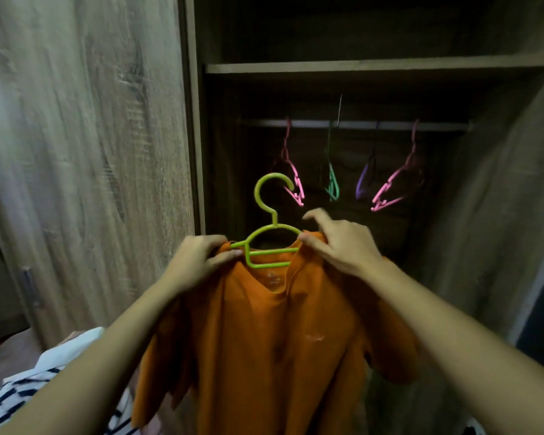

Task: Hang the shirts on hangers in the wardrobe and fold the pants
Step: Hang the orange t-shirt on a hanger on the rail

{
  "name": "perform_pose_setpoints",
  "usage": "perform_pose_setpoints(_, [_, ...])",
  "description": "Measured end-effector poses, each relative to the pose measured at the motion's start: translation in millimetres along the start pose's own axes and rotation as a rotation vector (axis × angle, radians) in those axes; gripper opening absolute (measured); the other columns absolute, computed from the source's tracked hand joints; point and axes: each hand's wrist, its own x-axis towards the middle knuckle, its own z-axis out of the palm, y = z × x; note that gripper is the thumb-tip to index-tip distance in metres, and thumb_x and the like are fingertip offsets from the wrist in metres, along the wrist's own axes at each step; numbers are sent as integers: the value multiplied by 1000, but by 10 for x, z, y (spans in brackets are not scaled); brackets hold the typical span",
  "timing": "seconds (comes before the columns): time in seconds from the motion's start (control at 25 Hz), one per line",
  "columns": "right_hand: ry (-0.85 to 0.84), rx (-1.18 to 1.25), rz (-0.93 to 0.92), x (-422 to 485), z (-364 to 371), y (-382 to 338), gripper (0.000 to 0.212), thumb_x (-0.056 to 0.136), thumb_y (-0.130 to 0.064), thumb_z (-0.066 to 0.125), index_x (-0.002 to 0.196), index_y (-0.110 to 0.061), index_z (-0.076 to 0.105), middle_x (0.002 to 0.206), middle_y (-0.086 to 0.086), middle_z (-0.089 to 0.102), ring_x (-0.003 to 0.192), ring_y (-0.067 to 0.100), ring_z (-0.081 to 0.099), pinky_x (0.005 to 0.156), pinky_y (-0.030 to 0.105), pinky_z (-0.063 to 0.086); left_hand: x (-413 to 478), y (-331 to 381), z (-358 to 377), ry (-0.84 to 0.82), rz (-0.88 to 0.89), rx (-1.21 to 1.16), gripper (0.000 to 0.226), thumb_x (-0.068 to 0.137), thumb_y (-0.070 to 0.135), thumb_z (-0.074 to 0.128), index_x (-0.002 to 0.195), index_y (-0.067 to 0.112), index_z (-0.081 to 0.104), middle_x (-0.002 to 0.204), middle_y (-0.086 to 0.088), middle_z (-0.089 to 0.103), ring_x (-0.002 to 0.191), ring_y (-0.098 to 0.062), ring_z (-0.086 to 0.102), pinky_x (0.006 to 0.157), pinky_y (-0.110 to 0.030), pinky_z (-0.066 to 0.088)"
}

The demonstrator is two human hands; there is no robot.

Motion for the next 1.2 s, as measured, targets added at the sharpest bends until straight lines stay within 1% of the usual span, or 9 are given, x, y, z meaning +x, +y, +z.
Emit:
perform_pose_setpoints(0.12, [-9, 274, 347, -192, 7, 483, 66, 84, -71, 30, 135, -28, 32, 98, -9, 56, 91, 15, 60, 84, 36, 46, -35, -206, -282, 82, -32, 8, 37, 85, 42, 64, 71, 8, 66, 56, 3, 55, 66, -11, 56, 52, -15, 37])
perform_pose_setpoints(0.2, [-187, 481, 473, -310, 82, 645, 53, 90, -58, 35, 130, -24, 39, 102, -3, 60, 95, 18, 62, 83, 32, 47, -5, -302, -427, 129, -50, 50, 29, 85, 35, 66, 72, 9, 68, 54, 5, 56, 58, -10, 55, 52, -16, 36])
perform_pose_setpoints(0.28, [-229, 552, 388, -350, 211, 696, 31, 94, -44, 38, 116, -26, 50, 101, 4, 65, 92, 18, 64, 75, 18, 47, 45, -379, -497, 111, -67, 73, 35, 84, 42, 64, 77, 8, 70, 60, 0, 60, 58, -15, 57, 53, -19, 37])
perform_pose_setpoints(0.44, [120, 645, 293, -263, 120, 717, 21, 98, -27, 41, 82, -29, 56, 80, -5, 59, 80, 14, 56, 69, 15, 43, 29, -415, -597, 49, -101, 15, 16, 83, 34, 61, 71, 26, 66, 57, 4, 62, 56, -11, 57, 49, -13, 39])
perform_pose_setpoints(0.56, [66, 570, 255, -204, 7, 765, 9, 93, -30, 54, 101, -31, 56, 104, -2, 59, 100, 13, 54, 87, 28, 42, -9, -411, -549, 65, -101, -90, 18, 84, 41, 64, 72, 28, 66, 56, 11, 61, 56, -1, 55, 49, -8, 38])
perform_pose_setpoints(0.64, [-4, 516, 151, -145, -56, 650, 19, 91, -34, 55, 110, -33, 54, 112, -5, 57, 105, 9, 53, 89, 26, 42, 23, -403, -464, 76, -39, -75, 51, 76, 61, 54, 70, 12, 67, 53, 8, 55, 54, -3, 52, 48, -11, 35])
perform_pose_setpoints(0.88, [-62, 466, 41, -79, -11, 478, 14, 94, -38, 47, 101, -35, 59, 98, -10, 66, 92, 5, 62, 80, 25, 48, 140, -218, -467, -9, 59, -151, 59, 68, 83, 40, 74, 29, 64, 63, 8, 60, 63, -5, 57, 51, -9, 39])
perform_pose_setpoints(1.04, [-112, 413, -12, -33, -24, 351, 15, 91, -49, 46, 96, -40, 56, 92, -12, 62, 88, 4, 61, 76, 25, 48, 193, -185, -450, -44, 80, -100, 56, 71, 72, 45, 79, 22, 67, 69, -1, 62, 73, -13, 59, 55, -15, 42])
perform_pose_setpoints(1.2, [19, 454, 120, -26, -24, 399, 20, 94, -41, 46, 78, -40, 57, 75, -14, 59, 77, 6, 58, 72, 29, 41, 186, -306, -467, -113, 32, -43, 72, 66, 83, 39, 83, 17, 64, 72, 4, 59, 73, -1, 58, 58, -12, 45])
